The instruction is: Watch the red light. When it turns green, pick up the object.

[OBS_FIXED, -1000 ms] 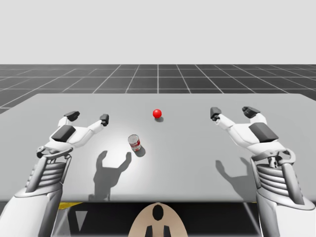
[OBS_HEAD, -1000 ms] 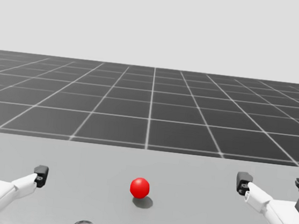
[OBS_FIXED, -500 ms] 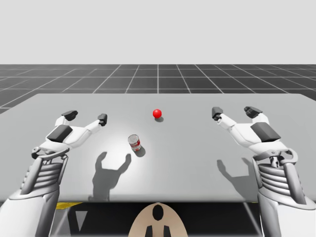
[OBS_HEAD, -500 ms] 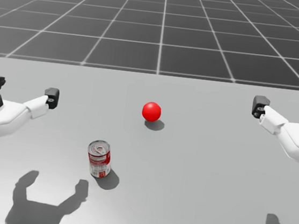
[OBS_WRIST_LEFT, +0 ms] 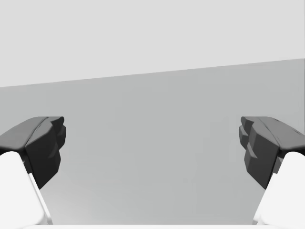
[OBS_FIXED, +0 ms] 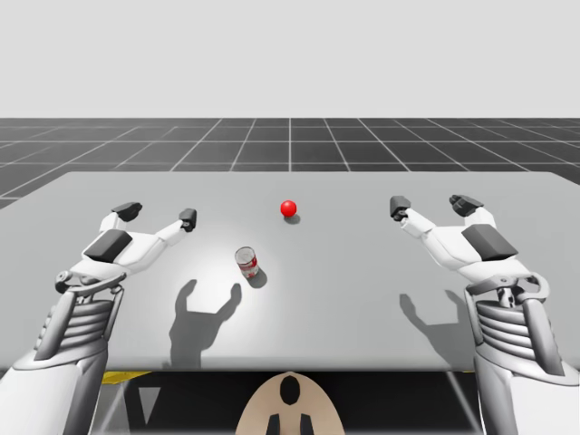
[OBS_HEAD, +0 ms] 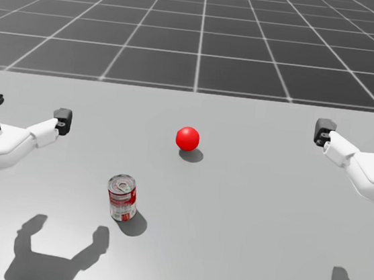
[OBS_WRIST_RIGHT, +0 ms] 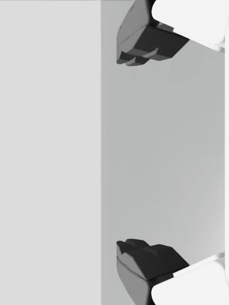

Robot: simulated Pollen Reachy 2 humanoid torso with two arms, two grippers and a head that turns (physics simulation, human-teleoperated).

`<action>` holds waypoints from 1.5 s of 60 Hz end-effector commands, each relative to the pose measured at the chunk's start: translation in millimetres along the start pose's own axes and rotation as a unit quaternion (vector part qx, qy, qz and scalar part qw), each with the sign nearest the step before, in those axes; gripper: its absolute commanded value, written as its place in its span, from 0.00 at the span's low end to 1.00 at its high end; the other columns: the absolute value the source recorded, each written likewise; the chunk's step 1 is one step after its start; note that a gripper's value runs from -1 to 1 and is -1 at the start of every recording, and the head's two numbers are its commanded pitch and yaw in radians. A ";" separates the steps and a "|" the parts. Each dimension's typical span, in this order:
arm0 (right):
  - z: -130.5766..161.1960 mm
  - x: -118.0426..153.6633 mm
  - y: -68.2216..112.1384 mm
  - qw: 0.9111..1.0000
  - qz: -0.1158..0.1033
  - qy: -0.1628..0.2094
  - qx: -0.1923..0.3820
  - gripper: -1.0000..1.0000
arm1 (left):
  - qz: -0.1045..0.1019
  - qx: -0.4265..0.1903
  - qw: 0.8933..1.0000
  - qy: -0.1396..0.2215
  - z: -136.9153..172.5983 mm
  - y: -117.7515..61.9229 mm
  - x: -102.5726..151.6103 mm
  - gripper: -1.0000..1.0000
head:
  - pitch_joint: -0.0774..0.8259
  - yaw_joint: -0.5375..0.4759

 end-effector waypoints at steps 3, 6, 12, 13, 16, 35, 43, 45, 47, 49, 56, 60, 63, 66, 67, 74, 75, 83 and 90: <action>-0.3 0.0 0.1 1.000 0.001 0.000 0.000 0.00 | -0.001 0.000 1.000 0.000 0.5 -1.2 0.2 0.00 | 0.59 0.54; -0.4 0.0 0.1 1.000 0.001 0.000 0.000 0.00 | -0.001 -0.001 1.000 0.000 0.7 -1.5 0.2 0.00 | 0.59 0.54; -0.5 -0.3 0.4 1.000 0.002 0.001 0.001 0.00 | -0.001 -0.001 1.000 0.000 0.8 -1.7 0.4 0.00 | 0.58 0.54; -0.6 -0.3 0.4 1.000 0.002 0.001 0.001 0.00 | -0.001 -0.001 1.000 0.000 0.8 -1.9 0.5 0.00 | 0.58 0.54; -0.4 -0.2 0.5 1.000 0.002 0.001 0.001 0.00 | -0.001 -0.001 1.000 0.000 0.8 -1.8 0.5 0.00 | 0.58 0.54; -0.3 0.1 0.6 1.000 0.002 0.001 0.002 0.00 | -0.001 -0.002 1.000 0.001 0.7 -2.7 0.7 0.00 | 0.58 0.54; -0.4 0.4 0.9 1.000 0.002 0.001 0.002 0.00 | 0.000 -0.003 1.000 0.001 0.9 -2.8 1.0 0.00 | 0.58 0.54; -0.4 0.5 0.9 1.000 0.003 0.001 0.002 0.00 | 0.000 -0.003 1.000 0.001 0.9 -2.9 1.0 0.00 | 0.58 0.54; -0.3 0.4 0.8 1.000 0.002 0.001 0.002 0.00 | 0.000 -0.003 1.000 0.001 0.9 -2.8 0.9 0.00 | 0.58 0.54; -0.4 0.4 0.8 1.000 0.002 0.001 0.002 0.00 | 0.000 -0.003 1.000 0.000 0.9 -2.7 0.9 0.00 | 0.58 0.54; -0.1 0.5 0.9 1.000 0.002 0.001 0.002 0.00 | 0.001 -0.004 1.000 -0.002 1.3 -2.4 1.2 0.00 | 0.58 0.54; 0.1 0.8 0.7 1.000 0.001 0.000 0.002 0.00 | 0.008 -0.008 1.000 -0.009 2.3 -2.2 2.2 0.00 | 0.58 0.54; 0.2 0.9 0.6 1.000 0.001 -0.001 0.002 0.00 | 0.012 -0.011 1.000 -0.013 2.9 -2.1 3.0 0.00 | 0.58 0.54; 0.2 0.8 0.5 1.000 0.001 -0.001 0.002 0.00 | 0.017 -0.016 0.999 -0.023 4.6 -1.9 4.5 0.00 | 0.58 0.54; 0.3 0.8 0.5 1.000 0.001 -0.001 0.002 0.00 | 0.017 -0.015 0.999 -0.023 4.8 -1.8 4.6 0.00 | 0.58 0.54; 0.2 0.8 0.6 1.000 0.000 -0.001 0.002 0.00 | 0.017 -0.016 0.999 -0.025 5.1 -1.1 5.0 0.00 | 0.58 0.54; 0.2 0.8 0.6 1.000 0.000 -0.001 0.002 0.00 | 0.017 -0.016 0.999 -0.025 5.1 -1.2 5.0 0.00 | 0.58 0.54; 0.5 1.1 0.4 1.000 0.000 -0.002 0.002 0.00 | 0.018 -0.019 0.999 -0.027 5.4 -1.1 4.9 0.00 | 0.59 0.54; 0.8 1.2 0.4 1.000 0.000 -0.002 0.002 0.00 | 0.018 -0.019 0.999 -0.027 5.7 -1.3 4.9 0.00 | 0.59 0.54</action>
